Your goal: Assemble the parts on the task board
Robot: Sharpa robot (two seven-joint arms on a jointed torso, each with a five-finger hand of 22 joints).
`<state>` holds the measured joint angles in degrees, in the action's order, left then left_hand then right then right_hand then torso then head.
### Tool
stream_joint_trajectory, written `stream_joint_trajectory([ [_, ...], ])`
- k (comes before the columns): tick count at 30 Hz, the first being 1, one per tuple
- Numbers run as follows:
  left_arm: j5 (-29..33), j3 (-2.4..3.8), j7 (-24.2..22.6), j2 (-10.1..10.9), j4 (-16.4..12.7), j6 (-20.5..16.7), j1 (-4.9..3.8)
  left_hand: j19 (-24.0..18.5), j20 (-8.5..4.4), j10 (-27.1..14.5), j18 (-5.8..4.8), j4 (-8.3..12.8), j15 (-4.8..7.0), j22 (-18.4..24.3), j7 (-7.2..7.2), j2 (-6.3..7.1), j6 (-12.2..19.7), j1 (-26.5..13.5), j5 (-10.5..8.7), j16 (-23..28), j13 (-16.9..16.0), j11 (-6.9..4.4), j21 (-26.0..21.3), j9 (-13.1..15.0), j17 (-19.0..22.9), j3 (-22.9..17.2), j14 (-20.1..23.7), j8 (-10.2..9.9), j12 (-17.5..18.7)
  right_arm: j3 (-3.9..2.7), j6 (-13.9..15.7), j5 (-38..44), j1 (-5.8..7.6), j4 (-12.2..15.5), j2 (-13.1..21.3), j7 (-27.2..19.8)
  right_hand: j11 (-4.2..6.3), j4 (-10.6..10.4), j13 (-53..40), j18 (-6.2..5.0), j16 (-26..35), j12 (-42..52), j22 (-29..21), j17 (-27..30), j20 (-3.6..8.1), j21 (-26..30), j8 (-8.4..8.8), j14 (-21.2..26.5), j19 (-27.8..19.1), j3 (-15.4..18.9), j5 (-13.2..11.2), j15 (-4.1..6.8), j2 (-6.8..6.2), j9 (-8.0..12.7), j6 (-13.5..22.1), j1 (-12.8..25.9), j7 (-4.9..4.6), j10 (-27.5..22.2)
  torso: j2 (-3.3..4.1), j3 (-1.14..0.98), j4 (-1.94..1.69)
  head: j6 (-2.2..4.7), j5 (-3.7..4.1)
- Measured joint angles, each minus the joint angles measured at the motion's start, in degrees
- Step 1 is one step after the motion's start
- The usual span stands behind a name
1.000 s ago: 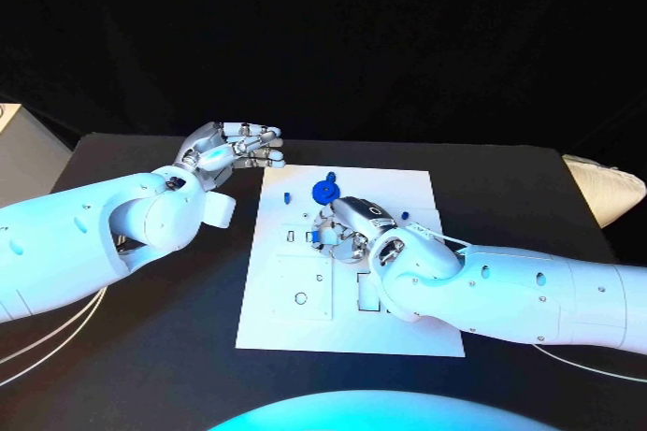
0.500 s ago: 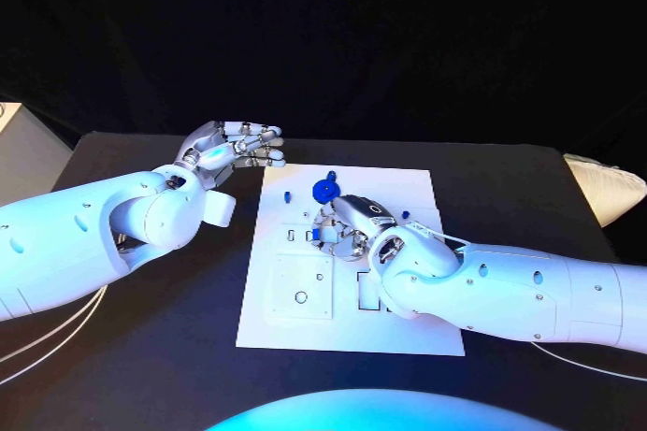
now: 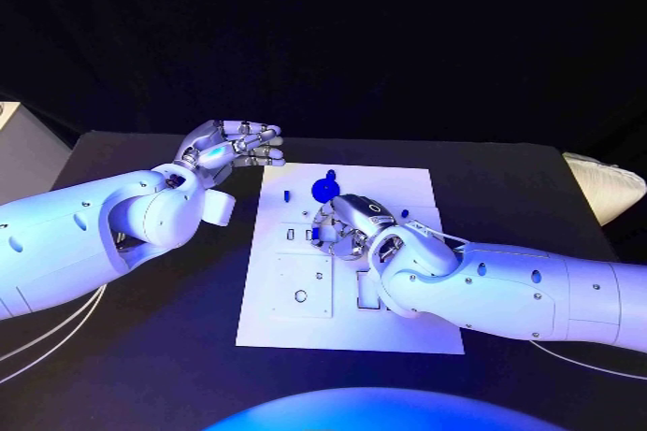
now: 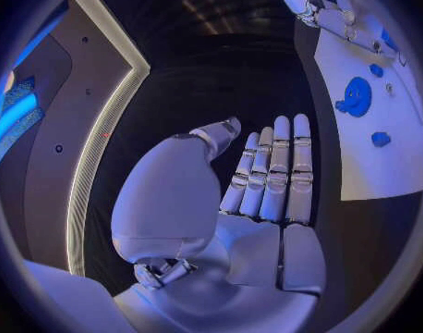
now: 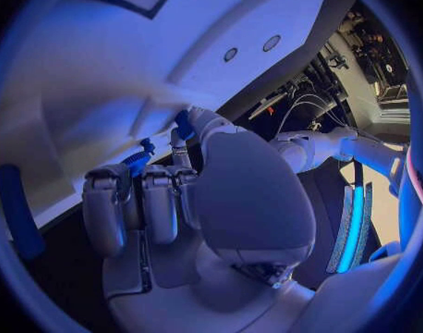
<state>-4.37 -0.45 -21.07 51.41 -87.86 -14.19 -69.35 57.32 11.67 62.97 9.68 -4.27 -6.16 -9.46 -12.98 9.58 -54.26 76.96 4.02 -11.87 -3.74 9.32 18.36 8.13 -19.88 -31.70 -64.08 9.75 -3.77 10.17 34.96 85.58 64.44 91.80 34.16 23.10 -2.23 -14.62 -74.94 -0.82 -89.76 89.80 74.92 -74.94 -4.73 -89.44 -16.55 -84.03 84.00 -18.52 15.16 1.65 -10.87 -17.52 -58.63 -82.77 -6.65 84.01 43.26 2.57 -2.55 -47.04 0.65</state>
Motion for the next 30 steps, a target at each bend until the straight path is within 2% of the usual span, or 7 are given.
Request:
stream_joint_trajectory([
  [14,-0.09,-0.02,0.21,-0.04,0.27,0.18,0.00,0.00,0.00,-0.21,0.01,0.00,0.00,0.01,0.00,0.23,0.00,-0.23,0.00,0.00,0.00,0.21,0.00,-0.01,-0.10,0.00,0.00,0.00,0.00,0.02,-0.28,0.74,-0.06,0.11,0.00,0.18,0.00,0.00,0.01,0.00,0.00,0.00,-0.01,0.01,0.00,0.25,0.00,0.00,0.00,-0.01,-0.32,0.00,-0.53,0.11,0.28,0.52,-0.27,0.00,-0.01,0.04,-0.03,-0.09,0.01],
  [18,-0.11,-0.02,0.24,-0.04,0.29,0.20,0.00,0.00,0.00,-0.21,0.00,0.00,0.00,0.00,0.00,0.23,0.00,-0.23,0.00,0.00,0.00,0.21,0.00,-0.01,-0.10,0.00,0.00,0.00,0.00,0.02,-0.53,0.86,-0.07,0.08,0.01,0.20,0.00,0.00,0.01,0.00,0.00,0.00,-0.01,0.01,0.00,0.54,-0.06,0.00,0.00,-0.01,-0.31,0.00,-1.08,0.20,0.77,1.08,-0.37,0.00,-0.01,0.03,0.00,-0.12,0.01],
  [22,-0.12,-0.03,0.26,-0.03,0.30,0.22,0.00,0.00,0.00,-0.21,0.00,0.00,0.00,-0.04,0.00,0.23,0.00,-0.23,0.00,0.00,0.00,0.21,0.00,-0.01,-0.10,0.00,0.00,0.00,0.00,0.10,-0.83,0.90,-0.17,0.02,0.05,0.27,0.00,0.07,0.01,0.00,0.00,-0.68,-0.01,0.02,0.00,0.62,0.27,0.00,0.00,-0.08,-0.51,0.00,-1.65,0.37,1.58,1.65,-0.76,0.00,-0.01,0.03,0.00,-0.12,0.07],
  [25,-0.13,-0.03,0.27,-0.02,0.31,0.23,0.00,0.00,0.00,-0.21,0.00,0.00,0.00,-0.04,0.00,0.23,0.00,-0.23,0.00,0.00,0.00,0.21,0.00,-0.01,-0.10,0.00,0.00,0.00,0.00,0.09,-0.90,0.94,-0.17,0.02,0.05,0.28,-0.42,-0.15,0.02,0.00,0.00,-0.97,-0.01,0.02,0.00,0.86,0.67,0.02,0.00,0.15,-0.53,-0.02,-1.83,0.48,2.17,1.83,-0.91,0.01,-0.01,0.03,0.00,-0.12,0.10],
  [30,-0.14,-0.04,0.29,-0.01,0.32,0.24,0.00,0.00,0.00,-0.21,0.00,0.00,0.00,-0.03,0.00,0.23,0.00,-0.23,0.00,0.00,0.00,0.21,0.00,-0.01,-0.09,0.00,0.00,0.00,0.00,0.08,-0.92,0.96,-0.16,0.02,0.06,0.29,-0.42,-0.17,0.02,0.00,0.00,-1.19,-0.01,0.02,0.00,1.09,0.66,0.01,0.00,0.17,-0.53,-0.43,-1.88,0.61,2.36,1.88,-1.13,0.01,-0.01,0.03,-0.03,-0.12,0.11],
])
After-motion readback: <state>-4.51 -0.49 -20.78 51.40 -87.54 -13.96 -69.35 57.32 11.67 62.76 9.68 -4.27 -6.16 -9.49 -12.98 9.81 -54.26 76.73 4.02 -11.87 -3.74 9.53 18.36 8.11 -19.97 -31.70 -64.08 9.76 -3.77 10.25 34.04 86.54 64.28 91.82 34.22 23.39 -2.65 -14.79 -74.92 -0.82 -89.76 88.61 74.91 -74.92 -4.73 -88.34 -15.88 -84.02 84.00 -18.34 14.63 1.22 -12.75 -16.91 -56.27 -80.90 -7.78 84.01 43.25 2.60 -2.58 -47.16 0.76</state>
